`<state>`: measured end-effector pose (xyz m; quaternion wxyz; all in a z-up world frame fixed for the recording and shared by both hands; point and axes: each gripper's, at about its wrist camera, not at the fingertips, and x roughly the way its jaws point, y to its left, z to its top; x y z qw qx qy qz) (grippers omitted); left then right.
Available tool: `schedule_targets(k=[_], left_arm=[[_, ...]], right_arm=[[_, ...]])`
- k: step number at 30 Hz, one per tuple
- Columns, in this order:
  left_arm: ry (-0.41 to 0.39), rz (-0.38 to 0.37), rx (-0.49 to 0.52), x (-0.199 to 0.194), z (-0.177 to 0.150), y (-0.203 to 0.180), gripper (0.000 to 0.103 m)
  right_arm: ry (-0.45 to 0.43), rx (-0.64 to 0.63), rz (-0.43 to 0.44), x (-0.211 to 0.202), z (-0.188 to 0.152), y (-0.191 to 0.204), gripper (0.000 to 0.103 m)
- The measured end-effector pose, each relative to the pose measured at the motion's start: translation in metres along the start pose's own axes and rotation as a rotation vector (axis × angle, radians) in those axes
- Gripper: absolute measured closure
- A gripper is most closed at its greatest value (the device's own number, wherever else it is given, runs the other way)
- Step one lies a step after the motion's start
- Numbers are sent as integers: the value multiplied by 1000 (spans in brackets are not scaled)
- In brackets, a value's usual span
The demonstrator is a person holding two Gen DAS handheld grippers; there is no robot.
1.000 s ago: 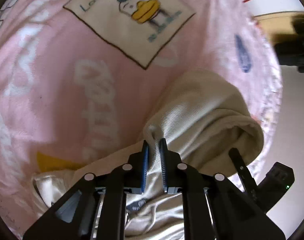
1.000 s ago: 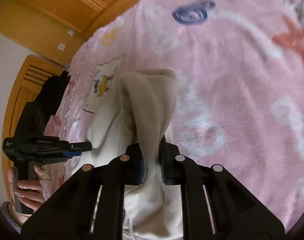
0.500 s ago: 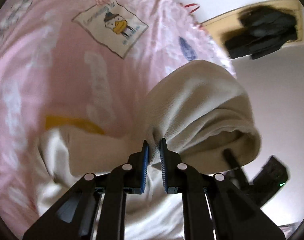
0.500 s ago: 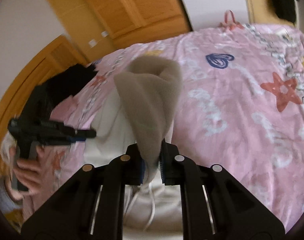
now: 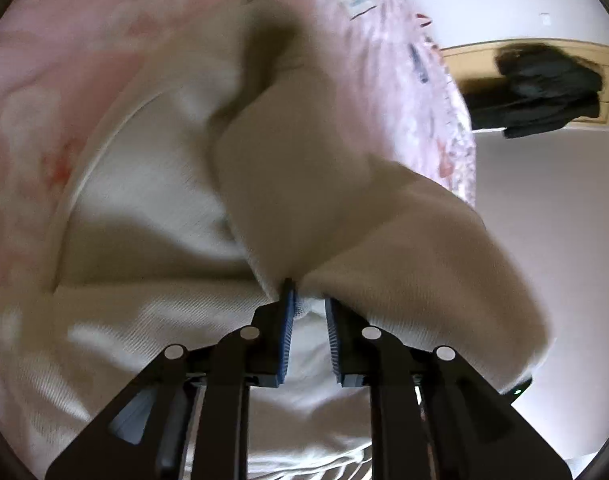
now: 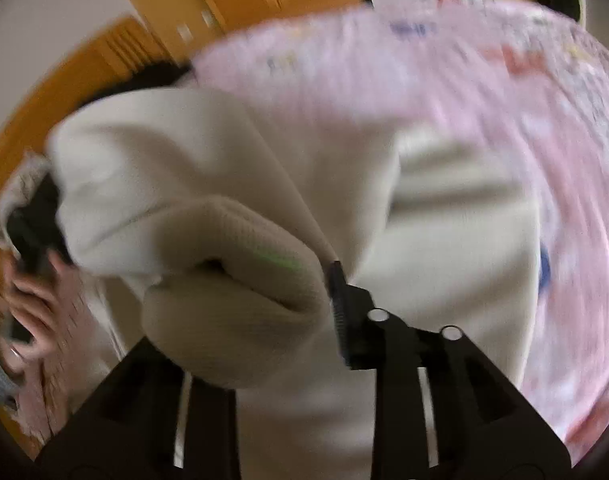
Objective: Fold large clothes
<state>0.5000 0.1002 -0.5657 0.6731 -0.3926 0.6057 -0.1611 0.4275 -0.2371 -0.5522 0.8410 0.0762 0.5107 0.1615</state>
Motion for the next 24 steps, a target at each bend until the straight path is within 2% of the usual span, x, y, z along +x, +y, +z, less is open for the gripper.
schedule_targets(k=[1,4,8,9,11,13,14,15,17,18,19,22,24], left_arm=[[5,17,7,0,-3,2,86],[9,97,71,-4,-9,-6,86],[17,221,148,-14,-16,-19,86],[18,232,158,-19,-18,-22,86],[16,259,185,-28,-24,-28,86],[5,298,230,-40,-32,-35,83],[2,317,241,-43,-34,-38,74],[-10,346,257,-48,-37,-43,68],[-15,381,265,-52,-45,-45,64],[-15,386,258,-52,-47,-48,64],[-7,380,247,-51,-51,-48,64],[26,340,206,-46,-65,-46,64],[38,341,210,-42,-72,-46,61]], right_arm=[[20,4,-5,-1,-10,-4,44],[76,5,-44,-4,-34,-16,44],[86,30,-58,-27,-52,-27,44],[84,27,-88,-36,-53,-26,44],[23,1,-129,-61,-50,-17,44],[-75,-49,-87,-88,-39,5,44],[-101,-65,-45,-96,-35,17,44],[-112,-76,2,-100,-28,27,44],[-103,-112,68,-95,-9,60,43],[-97,-142,72,-91,-2,75,43],[-88,-190,61,-82,7,93,43],[-74,-378,-62,-51,25,145,43],[3,-459,-194,-16,38,163,43]])
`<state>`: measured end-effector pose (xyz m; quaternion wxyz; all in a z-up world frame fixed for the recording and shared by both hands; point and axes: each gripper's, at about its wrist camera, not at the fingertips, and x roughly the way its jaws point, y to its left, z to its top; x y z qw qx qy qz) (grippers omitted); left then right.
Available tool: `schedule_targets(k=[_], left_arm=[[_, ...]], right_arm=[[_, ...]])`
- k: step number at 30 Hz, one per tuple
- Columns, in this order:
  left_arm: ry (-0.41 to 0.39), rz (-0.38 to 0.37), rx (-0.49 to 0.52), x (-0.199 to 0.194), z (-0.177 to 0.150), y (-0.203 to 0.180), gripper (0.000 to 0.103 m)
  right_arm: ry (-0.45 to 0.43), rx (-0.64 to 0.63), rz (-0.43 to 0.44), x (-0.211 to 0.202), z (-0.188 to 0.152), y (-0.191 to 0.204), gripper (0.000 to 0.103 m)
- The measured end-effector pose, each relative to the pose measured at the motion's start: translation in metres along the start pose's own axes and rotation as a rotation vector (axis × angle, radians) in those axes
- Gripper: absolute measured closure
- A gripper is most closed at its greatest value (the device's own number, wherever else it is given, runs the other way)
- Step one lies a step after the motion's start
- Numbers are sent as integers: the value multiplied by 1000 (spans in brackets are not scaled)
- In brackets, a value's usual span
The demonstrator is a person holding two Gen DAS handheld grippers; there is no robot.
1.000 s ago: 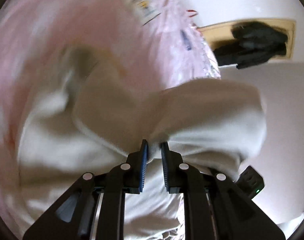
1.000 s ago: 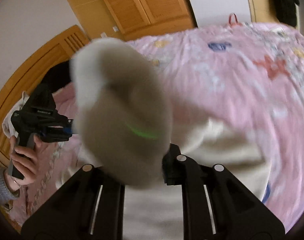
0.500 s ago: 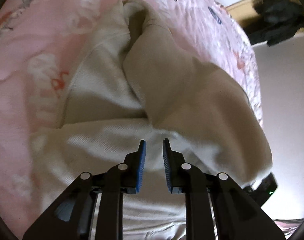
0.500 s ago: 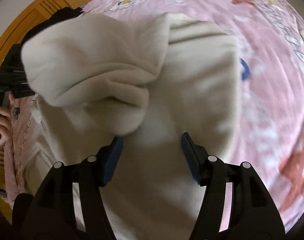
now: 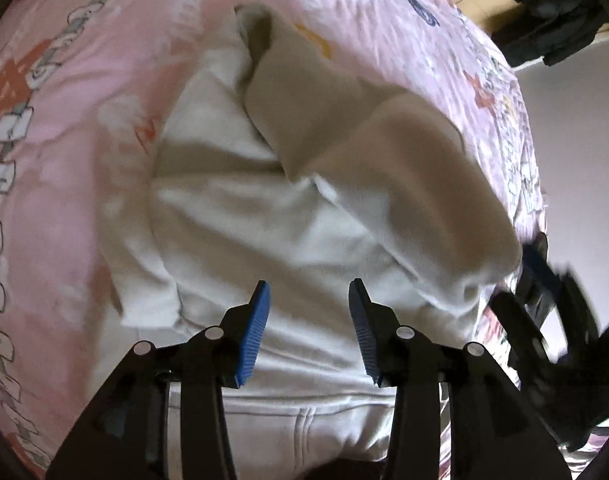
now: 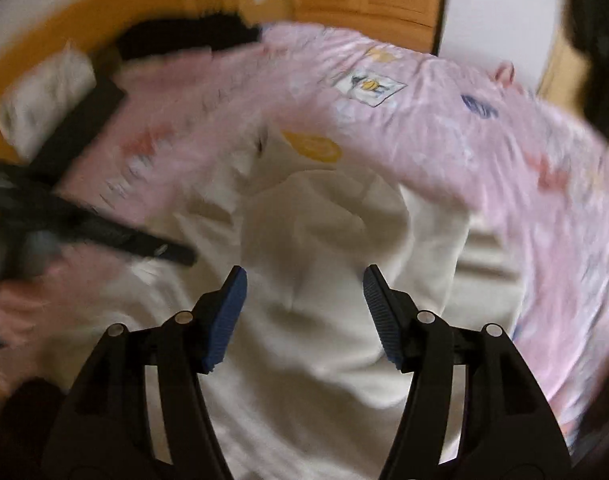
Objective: Fold large clothes
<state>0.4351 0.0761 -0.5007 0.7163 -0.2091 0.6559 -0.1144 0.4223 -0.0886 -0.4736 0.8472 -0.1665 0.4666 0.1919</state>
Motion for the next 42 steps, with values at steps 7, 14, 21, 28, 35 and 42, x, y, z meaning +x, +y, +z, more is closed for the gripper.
schedule_targets(k=[7,14,21,28,35,42], left_arm=[[17,-16,6,15,-12,17,52],[50,-152,-116,37,21,45,51],[26,-299,-278,63,95,31,48],[15,-327,-450,67,132,63,48],[30,-217,-370,53,117,76,48],[56,-109,-383,33,84,93,48]], right_arm=[[166,-64,-80,59,23,-10,93],[35,-95,-234,42,103,-53,94],[-189,-89,-260,-2,140,-69,94],[-220,2,-108,3,3,-32,94],[-158,75,12,27,-88,19,94],[-118,176,36,41,-121,18,93]])
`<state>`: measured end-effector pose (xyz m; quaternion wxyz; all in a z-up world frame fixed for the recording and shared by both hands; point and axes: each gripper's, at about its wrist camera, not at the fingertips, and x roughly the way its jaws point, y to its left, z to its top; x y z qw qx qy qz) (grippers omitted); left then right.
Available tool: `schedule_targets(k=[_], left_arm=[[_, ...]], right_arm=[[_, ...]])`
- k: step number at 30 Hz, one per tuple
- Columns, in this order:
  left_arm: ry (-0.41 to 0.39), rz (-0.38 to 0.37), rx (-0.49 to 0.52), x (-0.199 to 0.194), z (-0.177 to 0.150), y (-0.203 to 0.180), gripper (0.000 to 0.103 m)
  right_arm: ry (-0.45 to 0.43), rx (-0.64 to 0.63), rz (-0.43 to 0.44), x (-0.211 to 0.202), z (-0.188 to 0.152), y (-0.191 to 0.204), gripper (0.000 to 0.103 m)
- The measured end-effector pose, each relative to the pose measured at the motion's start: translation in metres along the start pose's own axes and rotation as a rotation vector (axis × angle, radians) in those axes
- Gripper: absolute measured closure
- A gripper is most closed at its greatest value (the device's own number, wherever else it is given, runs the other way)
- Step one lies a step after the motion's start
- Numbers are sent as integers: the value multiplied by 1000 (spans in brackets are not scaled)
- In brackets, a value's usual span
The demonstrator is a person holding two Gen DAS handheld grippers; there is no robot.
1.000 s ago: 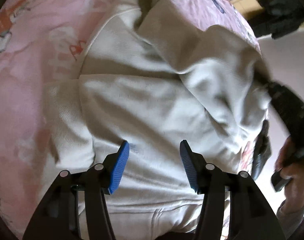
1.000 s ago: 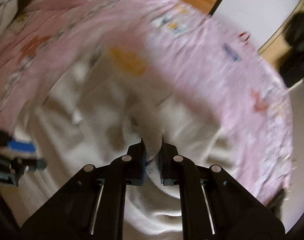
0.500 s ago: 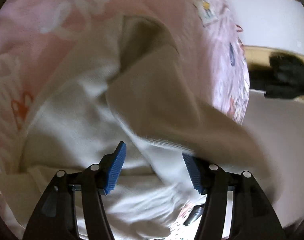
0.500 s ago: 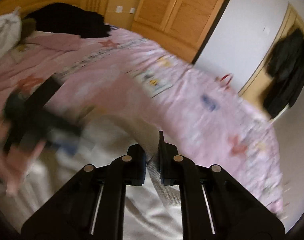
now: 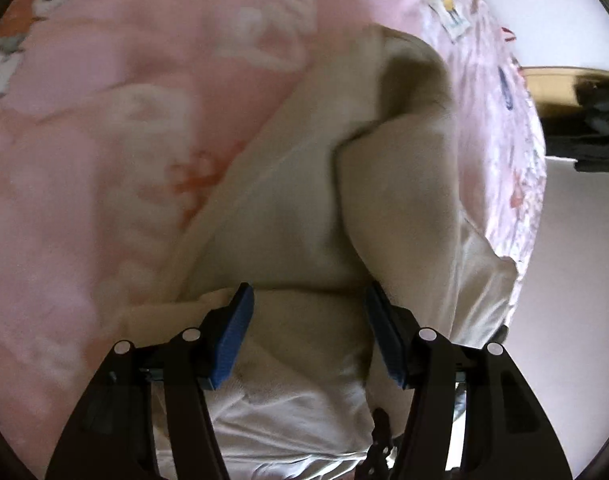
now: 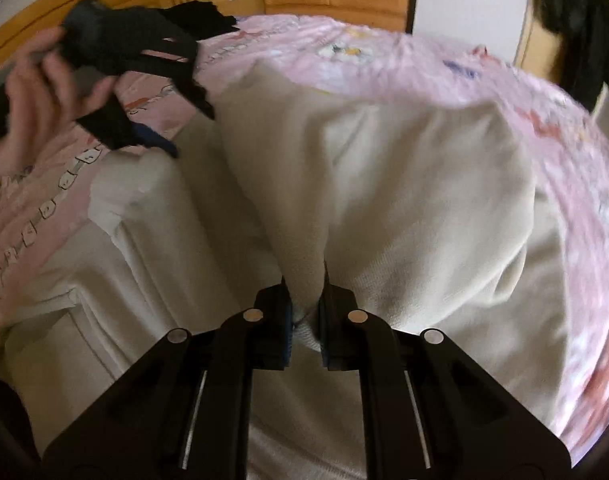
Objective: Fold large clothes
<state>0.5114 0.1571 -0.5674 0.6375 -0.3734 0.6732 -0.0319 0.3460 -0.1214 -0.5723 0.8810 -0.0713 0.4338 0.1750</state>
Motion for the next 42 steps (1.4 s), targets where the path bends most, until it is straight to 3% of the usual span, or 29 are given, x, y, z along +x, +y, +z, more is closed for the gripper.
schedule_targets(k=[5,9,12,14,19,23,28,32,34,37,40,42], left_arm=[[-40,-101,10,-18,-10,-35,47],[-38,-138,94,-15,-29,-78,40],[5,-137,161,4,-47,-101,40],[29,-111,172,21,-54,-104,40],[91,-24,132,55,-76,-80,40],[99,23,116,67,-82,-55,39],[115,-39,79,69,-83,-29,38],[87,-15,123,63,-95,-37,39],[86,-43,143,57,-103,-42,39],[72,-100,185,35,-124,-48,39],[39,-122,237,19,-145,-58,38],[23,-78,247,23,-151,-62,37]], right_arm=[[-16,2,55,-14,4,-5,87],[-121,151,113,-60,19,-39,87],[-181,246,65,-79,34,-77,87],[-157,284,32,-71,43,-104,87],[-11,415,101,-16,46,-146,87],[48,381,44,10,35,-146,87],[62,399,3,25,16,-150,90],[17,392,-2,9,19,-145,88],[-36,354,-5,-14,21,-138,87],[-98,315,63,-44,22,-122,87],[-93,286,174,-53,18,-98,87],[-63,290,205,-44,14,-85,87]])
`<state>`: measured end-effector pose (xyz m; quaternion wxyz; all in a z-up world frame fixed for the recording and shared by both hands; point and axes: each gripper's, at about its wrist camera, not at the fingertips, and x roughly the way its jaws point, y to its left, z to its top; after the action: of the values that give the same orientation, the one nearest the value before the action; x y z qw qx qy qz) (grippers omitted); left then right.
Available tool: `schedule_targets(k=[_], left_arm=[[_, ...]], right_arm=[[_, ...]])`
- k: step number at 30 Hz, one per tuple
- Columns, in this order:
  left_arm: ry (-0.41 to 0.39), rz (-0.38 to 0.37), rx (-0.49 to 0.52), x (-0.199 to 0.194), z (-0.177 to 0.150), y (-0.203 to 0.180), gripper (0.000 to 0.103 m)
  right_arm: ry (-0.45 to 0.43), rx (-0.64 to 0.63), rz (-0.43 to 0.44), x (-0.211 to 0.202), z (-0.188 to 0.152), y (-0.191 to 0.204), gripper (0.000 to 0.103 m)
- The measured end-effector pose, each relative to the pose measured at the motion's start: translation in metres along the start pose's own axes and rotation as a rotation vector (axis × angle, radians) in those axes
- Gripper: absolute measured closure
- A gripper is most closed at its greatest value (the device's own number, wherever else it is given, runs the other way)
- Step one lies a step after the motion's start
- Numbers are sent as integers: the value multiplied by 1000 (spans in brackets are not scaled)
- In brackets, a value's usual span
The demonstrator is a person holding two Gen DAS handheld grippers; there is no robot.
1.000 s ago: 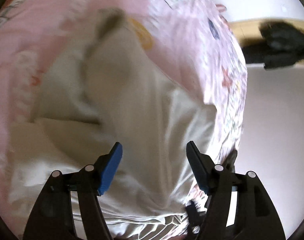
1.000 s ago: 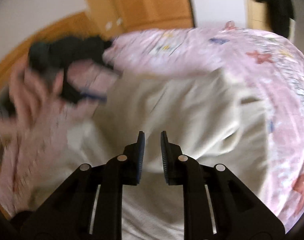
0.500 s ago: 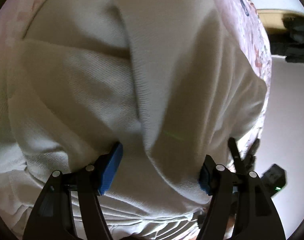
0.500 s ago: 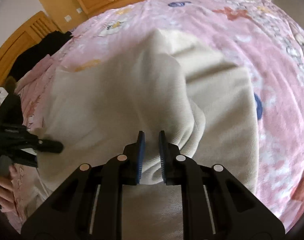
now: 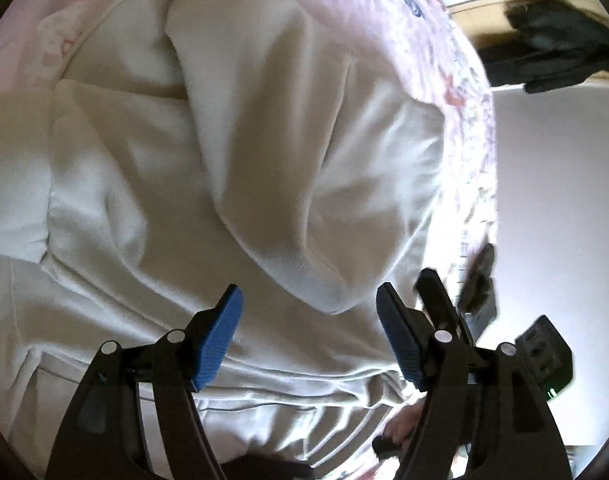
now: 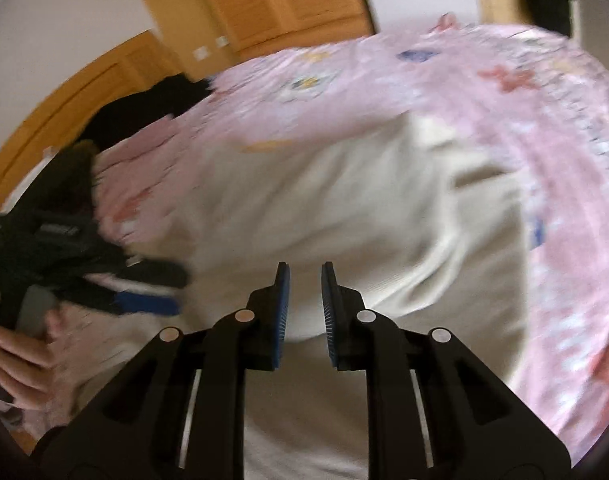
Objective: Fold large clothes
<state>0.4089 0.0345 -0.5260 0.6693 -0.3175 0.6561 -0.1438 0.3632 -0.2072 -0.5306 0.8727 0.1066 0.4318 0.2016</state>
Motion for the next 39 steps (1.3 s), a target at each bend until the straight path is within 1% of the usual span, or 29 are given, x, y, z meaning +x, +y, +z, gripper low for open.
schedule_targets(k=[2,4,6,7,8,9,11,12,15,17,18,19,20,21,23,24,25,26,27,28,31,32,33,34,36,39], left_arm=[[0,112,-15,12,-5,10,37],[22,109,-66,22,-7,22,36],[27,150,-75,31,-9,30,35],[26,192,-59,39,-9,34,38],[33,226,-49,45,-10,37,49],[37,260,-39,50,-11,41,55],[31,262,-28,56,-9,46,55],[35,267,-31,58,-7,44,55],[56,303,-15,59,-4,36,55],[66,326,9,59,-2,25,55],[61,342,36,55,-4,19,54],[53,357,58,51,-6,14,52],[40,370,88,43,-11,12,45],[22,377,117,35,-15,6,40],[-38,389,182,7,-30,-1,37],[-61,400,197,-2,-36,-2,35],[-102,423,213,-20,-47,0,33],[-124,436,216,-30,-54,3,31],[-157,456,209,-46,-64,10,30],[-169,464,201,-53,-70,11,30],[-203,510,160,-77,-83,31,28],[-211,531,144,-82,-86,41,26],[-213,537,128,-86,-88,47,26],[-208,537,97,-89,-90,61,26],[-192,545,66,-95,-90,86,26],[-163,589,39,-87,-90,115,26]], right_arm=[[54,33,-5,18,-12,4,87],[94,42,-58,35,-24,4,87],[111,60,-85,45,-32,1,87],[110,76,-101,49,-36,-3,87],[106,94,-105,53,-40,-6,87],[102,114,-102,55,-42,-9,87],[96,121,-112,56,-43,-9,87],[99,116,-131,55,-42,-5,87],[121,95,-183,47,-41,8,87],[130,124,-191,39,-44,13,87],[120,147,-186,32,-47,12,87],[83,175,-172,18,-51,13,87],[55,185,-160,8,-53,14,87],[16,190,-134,-2,-52,16,87],[-28,182,-74,-9,-47,22,87],[-34,181,-40,-7,-42,25,86],[-23,190,-9,0,-38,26,78],[-12,194,3,6,-37,27,75],[9,196,16,16,-36,27,70],[25,195,20,24,-34,26,70],[110,160,-30,53,-42,21,70],[117,133,-41,60,-46,21,70],[108,99,-45,62,-47,23,70],[105,62,-51,61,-51,27,70],[112,12,-61,58,-52,31,70],[132,-10,-37,49,-55,28,68]])
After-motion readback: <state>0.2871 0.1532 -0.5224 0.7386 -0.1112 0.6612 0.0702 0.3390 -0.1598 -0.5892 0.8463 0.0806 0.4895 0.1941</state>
